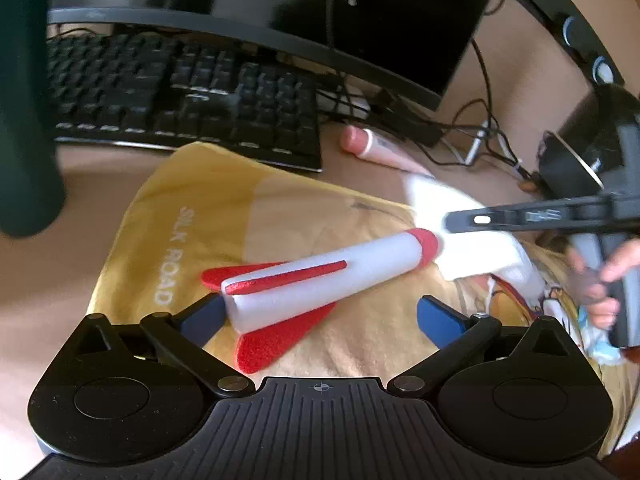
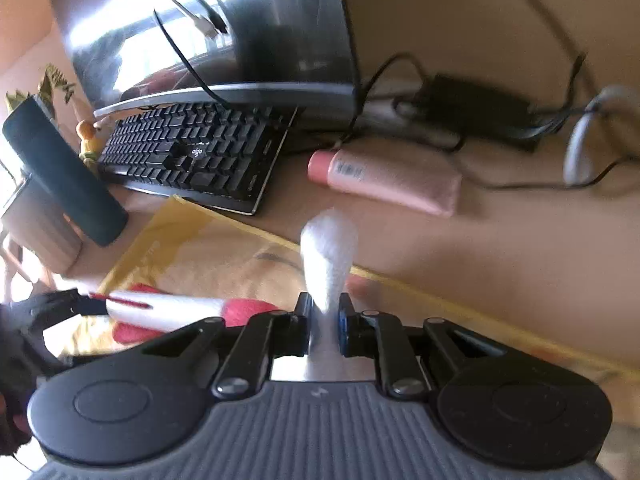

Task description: Organize soft objects

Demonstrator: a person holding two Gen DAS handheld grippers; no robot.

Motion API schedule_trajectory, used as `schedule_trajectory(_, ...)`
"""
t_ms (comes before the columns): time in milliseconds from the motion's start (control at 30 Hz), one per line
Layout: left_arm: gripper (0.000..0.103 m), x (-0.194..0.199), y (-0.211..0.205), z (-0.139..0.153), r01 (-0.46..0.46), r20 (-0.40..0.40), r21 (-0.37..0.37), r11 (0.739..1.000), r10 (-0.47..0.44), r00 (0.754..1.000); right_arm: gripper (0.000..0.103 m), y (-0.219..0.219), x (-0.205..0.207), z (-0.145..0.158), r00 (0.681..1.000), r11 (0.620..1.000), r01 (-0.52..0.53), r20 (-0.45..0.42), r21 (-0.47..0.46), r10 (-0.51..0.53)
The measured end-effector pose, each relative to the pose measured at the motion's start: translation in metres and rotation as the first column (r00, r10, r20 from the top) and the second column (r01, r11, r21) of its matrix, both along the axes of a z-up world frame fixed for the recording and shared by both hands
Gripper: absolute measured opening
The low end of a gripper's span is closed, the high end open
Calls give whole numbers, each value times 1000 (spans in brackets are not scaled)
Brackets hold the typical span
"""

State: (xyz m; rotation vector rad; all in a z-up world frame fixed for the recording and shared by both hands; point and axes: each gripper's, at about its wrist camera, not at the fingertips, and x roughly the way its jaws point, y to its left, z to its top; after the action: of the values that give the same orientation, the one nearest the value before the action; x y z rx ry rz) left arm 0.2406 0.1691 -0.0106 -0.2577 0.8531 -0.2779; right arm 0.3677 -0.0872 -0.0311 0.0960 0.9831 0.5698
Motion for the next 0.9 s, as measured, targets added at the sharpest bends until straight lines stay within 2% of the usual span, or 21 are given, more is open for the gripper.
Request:
schedule_trajectory(33,103,2,-1,0,4,-3,10,1000,-4,1000,10,3,3,-6,1000,1000,5,-23,30,-4)
schedule_trajectory(133,103,7,-3,1,10,-17,24,1000,-10,1000,10,-4,1,-12,998,995,44,-55,93,-39)
schedule_trajectory(200,103,6,-4,3,11,-33,-2,1000,-11,999,10,-16,-4,-9,994,988,72,-92,138,-59)
schedule_trajectory(300,103,-2,-16,9,27,-48,-42,999,-29,998,10,-38,-25,6,993,982,91,-84,168,-77)
schedule_trajectory(467,103,-18,-66,15,108,-37,-95,990,-112,993,10,-95,-66,34,985,968,171,-53,181,-164)
schedule_trajectory(633,103,-16,-113,-2,180,-90,-157,971,-196,977,11,-150,-92,15,951,943,303,-105,140,-290)
schedule_trajectory(667,103,-17,-121,-2,193,-81,-139,971,-205,975,11,-160,-98,11,942,935,329,-116,130,-315)
schedule_trajectory(733,103,-17,-134,-2,220,-75,-110,969,-229,971,11,-170,-104,9,930,928,363,-87,84,-356)
schedule_trajectory(900,103,-20,-146,-2,262,-79,-126,957,-273,959,11,-157,-119,42,953,947,294,39,129,-301)
